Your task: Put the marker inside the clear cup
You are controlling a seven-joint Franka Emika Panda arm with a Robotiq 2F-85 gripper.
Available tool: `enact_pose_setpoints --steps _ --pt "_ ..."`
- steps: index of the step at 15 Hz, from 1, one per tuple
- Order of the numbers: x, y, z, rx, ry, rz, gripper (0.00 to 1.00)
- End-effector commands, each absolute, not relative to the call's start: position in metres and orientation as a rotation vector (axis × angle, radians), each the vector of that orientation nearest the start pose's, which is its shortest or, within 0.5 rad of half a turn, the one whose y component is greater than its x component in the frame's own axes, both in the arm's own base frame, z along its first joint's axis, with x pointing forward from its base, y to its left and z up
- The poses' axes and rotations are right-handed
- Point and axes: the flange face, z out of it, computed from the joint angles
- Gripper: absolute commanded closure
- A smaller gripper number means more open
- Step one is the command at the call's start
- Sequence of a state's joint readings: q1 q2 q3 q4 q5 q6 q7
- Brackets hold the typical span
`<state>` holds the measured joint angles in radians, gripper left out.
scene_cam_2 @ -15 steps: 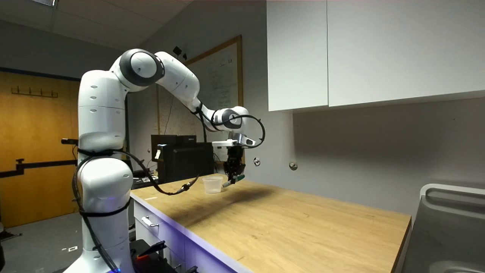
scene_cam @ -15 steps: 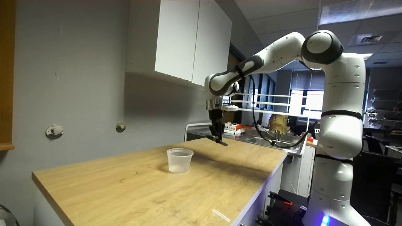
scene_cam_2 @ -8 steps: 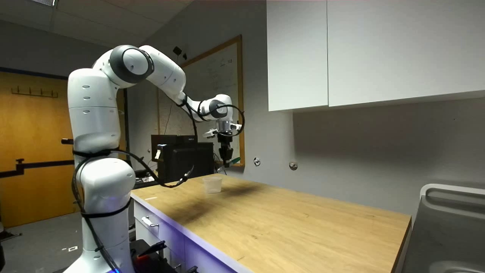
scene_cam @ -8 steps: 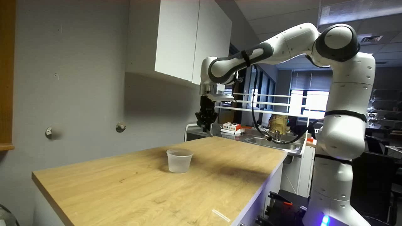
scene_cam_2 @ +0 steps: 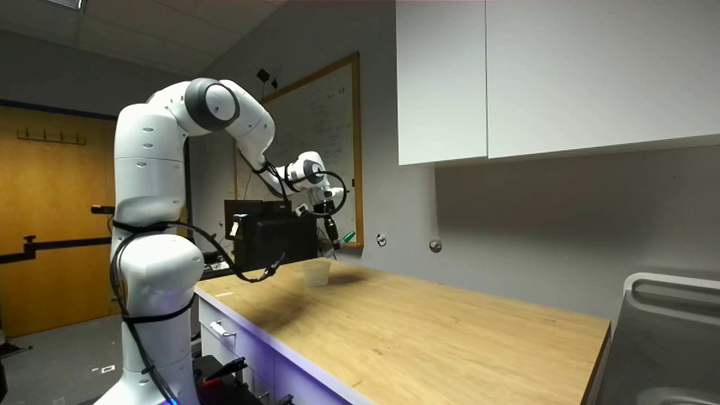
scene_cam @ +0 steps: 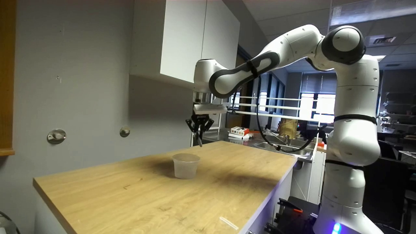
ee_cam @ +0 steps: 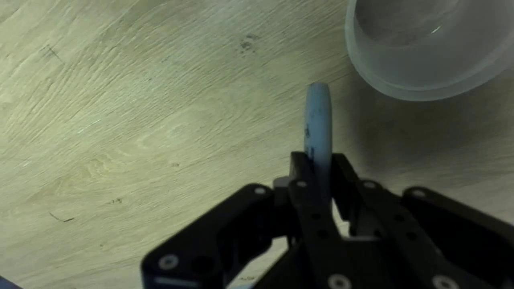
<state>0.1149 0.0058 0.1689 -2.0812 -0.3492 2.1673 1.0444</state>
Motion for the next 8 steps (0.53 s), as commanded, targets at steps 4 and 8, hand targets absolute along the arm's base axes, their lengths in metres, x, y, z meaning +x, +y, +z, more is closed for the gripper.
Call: enact_pose_setpoints --steps 4,8 --pt "0.550 0.218 0.399 -3.235 1.015 -0.494 0.94" --pt "0.553 0.240 0.383 -3.282 1.021 -0.471 0.65"
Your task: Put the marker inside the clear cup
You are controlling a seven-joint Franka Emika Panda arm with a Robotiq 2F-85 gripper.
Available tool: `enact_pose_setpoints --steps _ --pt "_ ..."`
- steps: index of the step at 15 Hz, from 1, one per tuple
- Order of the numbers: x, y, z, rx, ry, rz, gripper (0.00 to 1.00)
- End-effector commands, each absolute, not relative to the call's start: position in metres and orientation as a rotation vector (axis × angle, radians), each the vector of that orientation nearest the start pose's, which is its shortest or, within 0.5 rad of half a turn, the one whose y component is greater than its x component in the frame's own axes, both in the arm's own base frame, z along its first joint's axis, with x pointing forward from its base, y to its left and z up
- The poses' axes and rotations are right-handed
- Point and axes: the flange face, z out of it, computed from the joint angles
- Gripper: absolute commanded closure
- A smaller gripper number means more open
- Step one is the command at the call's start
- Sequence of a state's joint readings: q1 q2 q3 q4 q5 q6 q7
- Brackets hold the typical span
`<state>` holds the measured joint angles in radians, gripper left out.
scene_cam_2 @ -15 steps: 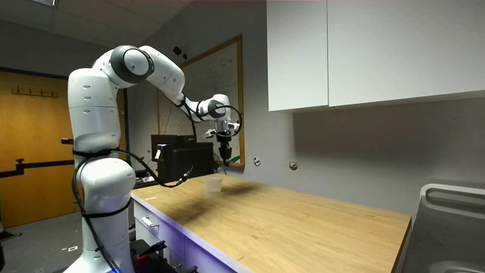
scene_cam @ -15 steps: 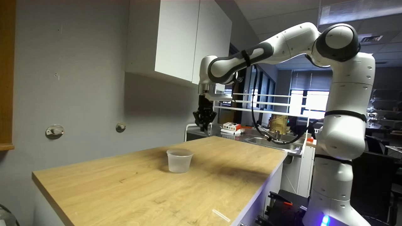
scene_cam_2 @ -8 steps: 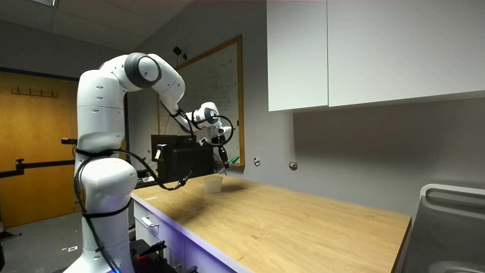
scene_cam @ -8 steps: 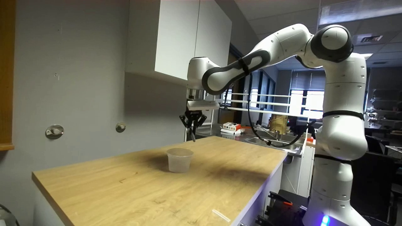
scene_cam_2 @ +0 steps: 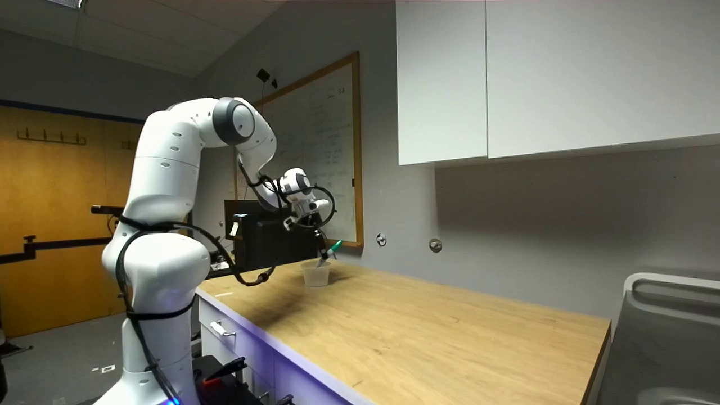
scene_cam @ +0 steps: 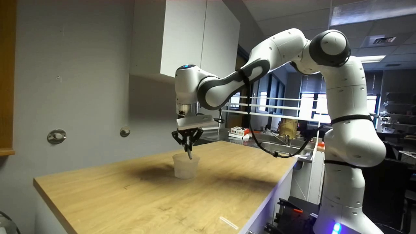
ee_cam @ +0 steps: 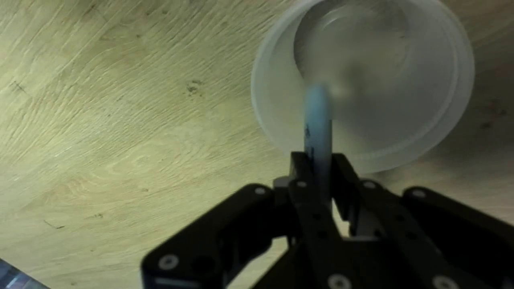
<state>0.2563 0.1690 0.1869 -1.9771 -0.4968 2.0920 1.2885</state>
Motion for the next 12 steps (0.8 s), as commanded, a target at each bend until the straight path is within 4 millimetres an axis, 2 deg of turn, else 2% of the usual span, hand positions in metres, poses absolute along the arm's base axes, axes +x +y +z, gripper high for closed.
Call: enact_pose_setpoints --steps 1,2,8,10,12 --pt "0.554 0.243 0.381 -3.292 1.020 -0.461 0.56" --pt "0.555 0.245 0.379 -3.305 1.018 -0.449 0.53" --pt "0.562 0.251 0.379 -3.341 1.019 -0.375 0.05" --pt "0.562 0.251 0.383 -3.347 1.035 -0.359 0.00" --pt "0.561 0.251 0.391 -3.346 1.055 -0.349 0.00"
